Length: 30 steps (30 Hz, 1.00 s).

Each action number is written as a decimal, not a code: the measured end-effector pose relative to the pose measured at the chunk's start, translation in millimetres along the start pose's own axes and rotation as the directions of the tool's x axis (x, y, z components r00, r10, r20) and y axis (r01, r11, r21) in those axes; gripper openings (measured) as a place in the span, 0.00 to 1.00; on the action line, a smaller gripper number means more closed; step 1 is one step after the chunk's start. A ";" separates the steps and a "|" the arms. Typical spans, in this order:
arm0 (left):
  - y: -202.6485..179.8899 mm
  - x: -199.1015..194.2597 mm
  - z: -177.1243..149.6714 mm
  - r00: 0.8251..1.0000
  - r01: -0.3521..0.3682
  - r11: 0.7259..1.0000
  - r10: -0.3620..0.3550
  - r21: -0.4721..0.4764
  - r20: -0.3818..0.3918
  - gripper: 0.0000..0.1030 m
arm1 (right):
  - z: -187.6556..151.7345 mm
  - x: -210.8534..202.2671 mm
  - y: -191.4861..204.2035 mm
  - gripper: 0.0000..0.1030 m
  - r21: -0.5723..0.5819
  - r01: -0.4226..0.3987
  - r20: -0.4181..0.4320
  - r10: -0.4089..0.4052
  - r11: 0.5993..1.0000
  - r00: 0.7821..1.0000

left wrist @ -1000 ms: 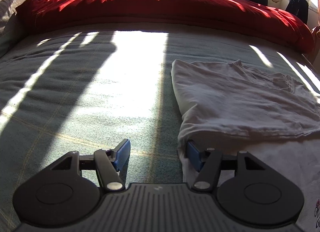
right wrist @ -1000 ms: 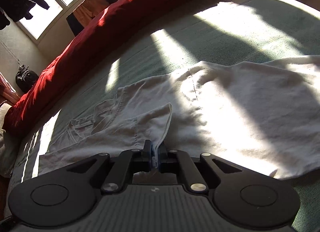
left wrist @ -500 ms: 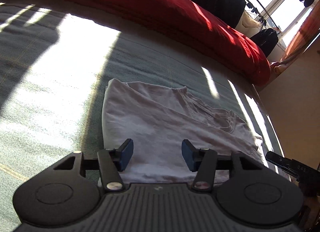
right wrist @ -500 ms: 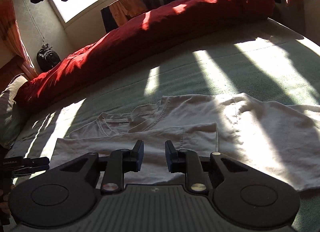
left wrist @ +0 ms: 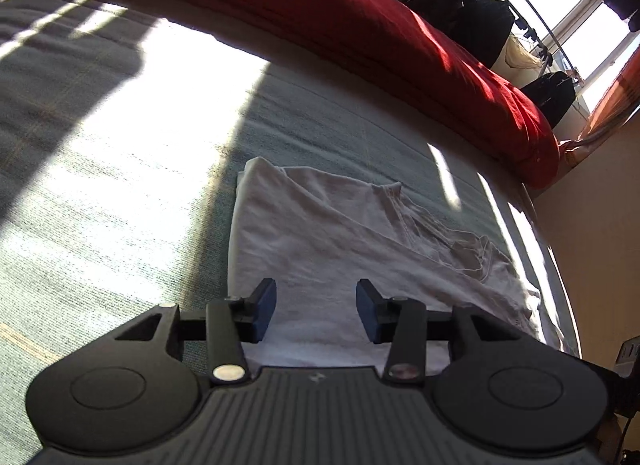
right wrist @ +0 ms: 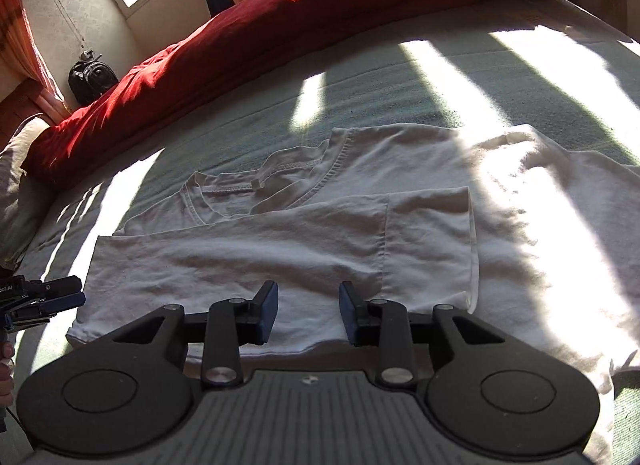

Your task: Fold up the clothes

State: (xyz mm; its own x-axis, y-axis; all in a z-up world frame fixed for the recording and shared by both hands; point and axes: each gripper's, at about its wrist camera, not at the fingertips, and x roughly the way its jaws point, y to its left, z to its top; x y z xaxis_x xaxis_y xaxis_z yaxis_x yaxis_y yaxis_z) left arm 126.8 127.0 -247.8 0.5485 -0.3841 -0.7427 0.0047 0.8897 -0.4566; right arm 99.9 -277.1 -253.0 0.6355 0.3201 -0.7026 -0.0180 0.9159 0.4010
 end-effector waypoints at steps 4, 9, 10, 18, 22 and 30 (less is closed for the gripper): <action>6.2 -9.3 5.2 0.999 0.024 0.999 -0.023 -0.024 0.038 0.36 | -1.6 0.1 1.4 0.37 -0.029 0.007 -0.002 -0.007 1.000 1.000; -5.7 10.8 28.9 0.998 0.025 0.999 -0.026 0.029 0.062 0.39 | -3.3 1.8 4.8 0.42 -0.047 0.017 0.002 -0.017 0.999 1.000; -6.3 18.5 30.6 0.997 -0.023 0.999 0.020 0.042 0.071 0.39 | -3.8 1.8 5.3 0.43 -0.049 0.016 0.004 -0.016 0.999 1.000; 15.0 13.4 50.7 0.978 -0.114 0.993 0.118 -0.032 0.174 0.38 | -5.3 1.2 1.8 0.43 -0.057 -0.008 0.006 0.008 0.998 1.000; 5.1 17.4 51.1 0.992 0.040 0.999 -0.038 -0.016 0.117 0.41 | -6.0 1.5 2.3 0.45 -0.050 -0.010 0.010 0.011 0.999 1.000; 29.4 35.0 72.2 0.980 -0.090 0.988 0.110 -0.124 0.167 0.40 | -5.0 1.2 -1.0 0.47 -0.043 -0.034 0.006 0.034 0.999 0.999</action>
State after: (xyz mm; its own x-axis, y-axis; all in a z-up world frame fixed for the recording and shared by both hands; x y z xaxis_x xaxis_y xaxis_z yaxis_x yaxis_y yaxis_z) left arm 206.5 157.5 -251.9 0.6776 -0.2371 -0.6962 -0.1484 0.8831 -0.4451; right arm 96.9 -276.4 -257.2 0.6394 0.3494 -0.6849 -0.0722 0.9141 0.3990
